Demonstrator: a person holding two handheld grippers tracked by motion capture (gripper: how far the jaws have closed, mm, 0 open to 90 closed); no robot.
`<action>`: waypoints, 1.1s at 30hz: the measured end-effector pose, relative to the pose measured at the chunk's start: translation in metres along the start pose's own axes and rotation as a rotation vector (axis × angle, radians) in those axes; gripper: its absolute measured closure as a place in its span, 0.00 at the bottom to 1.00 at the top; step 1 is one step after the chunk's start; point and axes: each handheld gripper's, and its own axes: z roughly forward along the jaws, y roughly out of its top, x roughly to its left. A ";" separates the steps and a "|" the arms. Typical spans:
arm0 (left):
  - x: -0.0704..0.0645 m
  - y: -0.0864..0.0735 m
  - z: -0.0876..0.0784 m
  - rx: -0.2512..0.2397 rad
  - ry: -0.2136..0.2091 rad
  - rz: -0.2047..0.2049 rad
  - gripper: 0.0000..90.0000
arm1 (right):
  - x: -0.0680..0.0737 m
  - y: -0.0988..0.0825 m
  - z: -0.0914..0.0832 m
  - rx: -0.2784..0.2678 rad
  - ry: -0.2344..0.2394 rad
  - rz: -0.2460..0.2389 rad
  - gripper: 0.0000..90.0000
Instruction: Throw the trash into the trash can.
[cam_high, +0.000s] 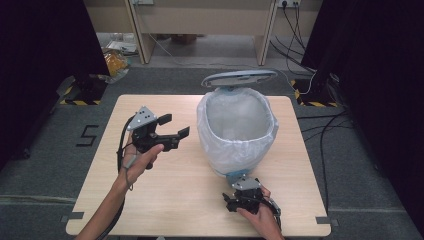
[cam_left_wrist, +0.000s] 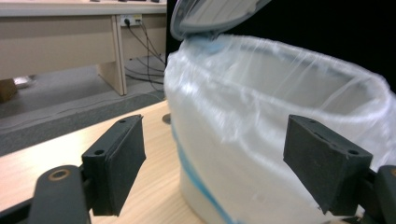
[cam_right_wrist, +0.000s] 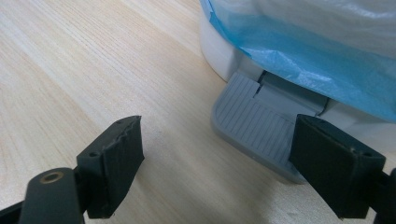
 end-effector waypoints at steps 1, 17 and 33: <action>0.001 -0.004 -0.001 -0.001 0.000 -0.005 0.23 | 0.000 0.000 0.000 0.001 0.000 0.001 0.20; 0.020 -0.069 -0.002 0.043 0.041 -0.042 0.23 | 0.000 0.000 0.000 0.003 -0.001 -0.004 0.20; 0.039 -0.129 -0.007 0.146 0.081 -0.080 0.23 | 0.000 0.000 0.000 0.002 0.002 -0.005 0.20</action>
